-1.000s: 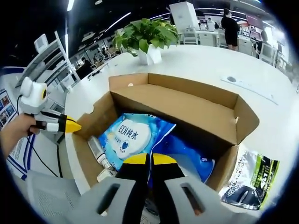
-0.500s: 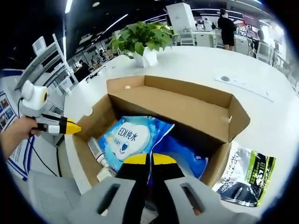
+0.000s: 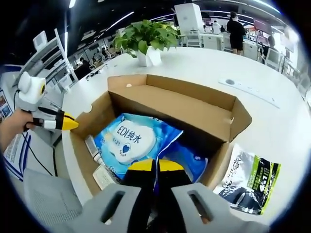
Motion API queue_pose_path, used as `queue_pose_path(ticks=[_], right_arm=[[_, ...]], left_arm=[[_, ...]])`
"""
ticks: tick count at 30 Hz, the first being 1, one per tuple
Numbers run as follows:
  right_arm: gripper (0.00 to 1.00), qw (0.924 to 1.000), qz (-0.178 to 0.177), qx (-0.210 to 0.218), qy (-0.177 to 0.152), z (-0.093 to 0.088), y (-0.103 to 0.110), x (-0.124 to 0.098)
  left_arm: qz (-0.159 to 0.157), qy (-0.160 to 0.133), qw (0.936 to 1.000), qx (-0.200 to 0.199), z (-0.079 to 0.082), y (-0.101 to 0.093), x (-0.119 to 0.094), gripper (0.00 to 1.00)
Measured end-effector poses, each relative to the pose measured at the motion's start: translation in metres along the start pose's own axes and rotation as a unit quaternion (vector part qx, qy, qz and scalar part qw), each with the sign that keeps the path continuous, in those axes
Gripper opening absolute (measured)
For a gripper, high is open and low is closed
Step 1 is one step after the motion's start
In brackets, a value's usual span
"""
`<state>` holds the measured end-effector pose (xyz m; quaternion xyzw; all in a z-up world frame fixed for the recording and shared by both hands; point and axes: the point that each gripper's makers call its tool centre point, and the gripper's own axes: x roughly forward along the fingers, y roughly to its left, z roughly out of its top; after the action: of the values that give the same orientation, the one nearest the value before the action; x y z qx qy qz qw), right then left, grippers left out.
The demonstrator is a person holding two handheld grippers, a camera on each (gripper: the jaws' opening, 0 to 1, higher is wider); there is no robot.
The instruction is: Operate the shoe box by opening the lid, removing the specified soft item, and placing it in the target area until the item is outside and the box remains undamaged.
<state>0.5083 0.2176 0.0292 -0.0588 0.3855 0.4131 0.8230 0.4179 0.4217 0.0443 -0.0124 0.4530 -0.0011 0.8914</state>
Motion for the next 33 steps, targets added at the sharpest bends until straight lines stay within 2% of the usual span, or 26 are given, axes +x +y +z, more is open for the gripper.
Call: queue_pose_path(ticks=[6,8,11,18,25,27,33], right_arm=[[0.00,0.9999,-0.004,-0.003,0.009,-0.005,-0.002,0.002],[0.00,0.9999,-0.003,-0.004,0.010,-0.006,-0.003,0.002],[0.00,0.9999,-0.003,-0.002,0.013,-0.007,-0.004,0.003],[0.00,0.9998,-0.003,-0.003,0.017,-0.010,-0.005,0.004],[0.00,0.9998,-0.004,-0.004,0.020,-0.010,-0.005,0.005],[0.00,0.9998,-0.005,-0.004,0.020,-0.010,-0.005,0.005],[0.00,0.9998,-0.005,-0.004,0.019,-0.010,-0.005,0.005]], left_arm=[[0.000,-0.015,0.9994,0.031,0.017,-0.009,-0.002,0.19],[-0.005,-0.024,0.9990,0.037,0.023,-0.014,-0.002,0.15],[-0.013,-0.026,0.9983,0.051,0.028,-0.024,0.001,0.17],[-0.037,-0.011,0.9972,0.065,0.027,-0.039,0.019,0.18],[-0.069,0.000,0.9960,0.057,0.030,-0.055,0.035,0.20],[-0.084,0.012,0.9951,0.050,0.027,-0.060,0.041,0.23],[-0.093,0.027,0.9945,0.041,0.024,-0.062,0.053,0.23]])
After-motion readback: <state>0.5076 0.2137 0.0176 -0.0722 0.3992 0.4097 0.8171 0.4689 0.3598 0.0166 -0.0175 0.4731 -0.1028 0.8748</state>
